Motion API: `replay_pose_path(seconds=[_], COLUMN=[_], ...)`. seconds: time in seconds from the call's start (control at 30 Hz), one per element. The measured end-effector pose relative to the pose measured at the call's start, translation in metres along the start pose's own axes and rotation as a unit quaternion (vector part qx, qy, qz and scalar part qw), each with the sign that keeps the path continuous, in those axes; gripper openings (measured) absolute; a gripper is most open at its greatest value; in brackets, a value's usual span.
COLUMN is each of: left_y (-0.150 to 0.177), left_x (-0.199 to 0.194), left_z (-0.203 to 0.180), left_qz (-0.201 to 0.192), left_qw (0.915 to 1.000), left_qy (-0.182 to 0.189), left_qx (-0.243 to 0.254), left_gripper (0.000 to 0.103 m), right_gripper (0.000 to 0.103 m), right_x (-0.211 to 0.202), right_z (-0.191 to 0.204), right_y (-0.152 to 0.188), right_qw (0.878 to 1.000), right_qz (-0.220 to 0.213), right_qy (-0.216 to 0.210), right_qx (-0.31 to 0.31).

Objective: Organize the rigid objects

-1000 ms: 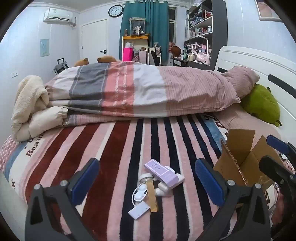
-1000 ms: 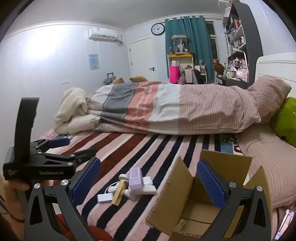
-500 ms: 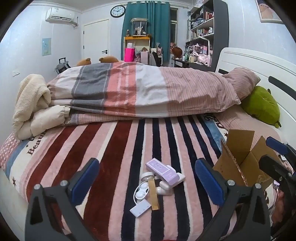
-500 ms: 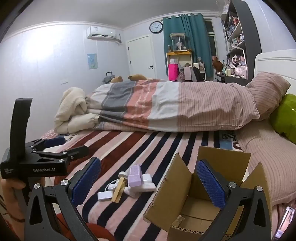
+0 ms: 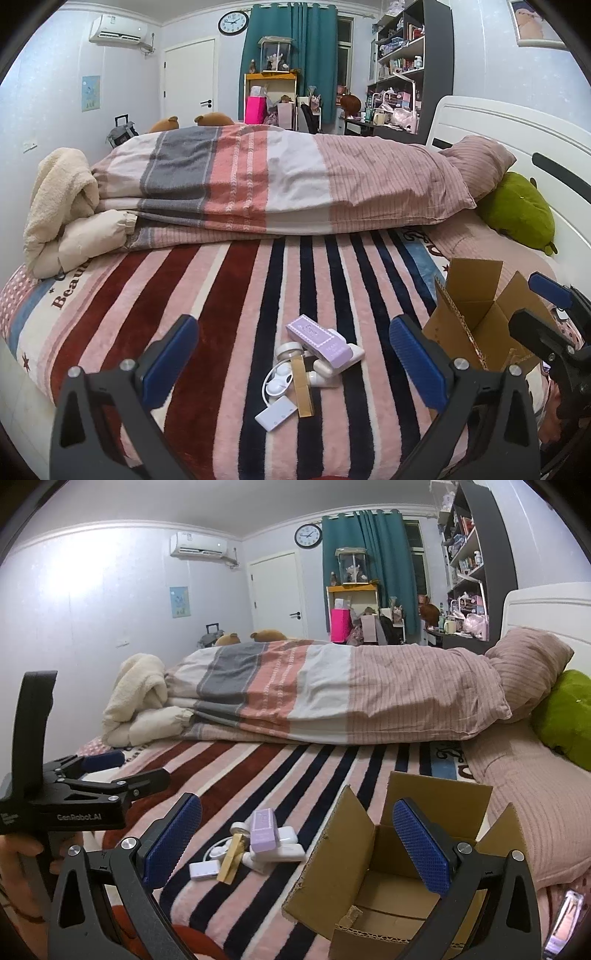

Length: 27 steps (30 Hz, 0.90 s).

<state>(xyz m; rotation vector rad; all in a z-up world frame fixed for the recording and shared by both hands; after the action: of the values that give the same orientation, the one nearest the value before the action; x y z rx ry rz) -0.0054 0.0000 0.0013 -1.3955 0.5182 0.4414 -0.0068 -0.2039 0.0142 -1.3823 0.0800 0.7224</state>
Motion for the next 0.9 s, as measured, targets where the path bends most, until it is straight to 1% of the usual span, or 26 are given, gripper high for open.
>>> replay_pose_path(seconds=[0.9], left_y=[0.0056], left_x=[-0.0008], left_z=[-0.0048], left_qz=[0.002], left_qw=[1.0], left_qy=[0.003], left_qx=[-0.004], left_gripper=[0.103], right_gripper=[0.103], right_x=[0.0003], right_z=[-0.0001], right_y=[0.0046], right_qw=[1.0], right_qz=[0.005], right_qy=[-0.002], right_qx=[0.003])
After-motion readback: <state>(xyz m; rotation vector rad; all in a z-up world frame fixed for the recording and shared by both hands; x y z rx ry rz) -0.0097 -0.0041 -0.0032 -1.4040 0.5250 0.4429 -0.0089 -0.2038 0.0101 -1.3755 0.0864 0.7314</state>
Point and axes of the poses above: each gripper's, at about its wrist camera, not at the fingertips, and x roughly the way its jaws point, z to its left, y to its underside, the point moved 1 cm from there along x, roughly the way its jaws point, and after that the axes turned 10 degrees about x, right-handed, at the moved point
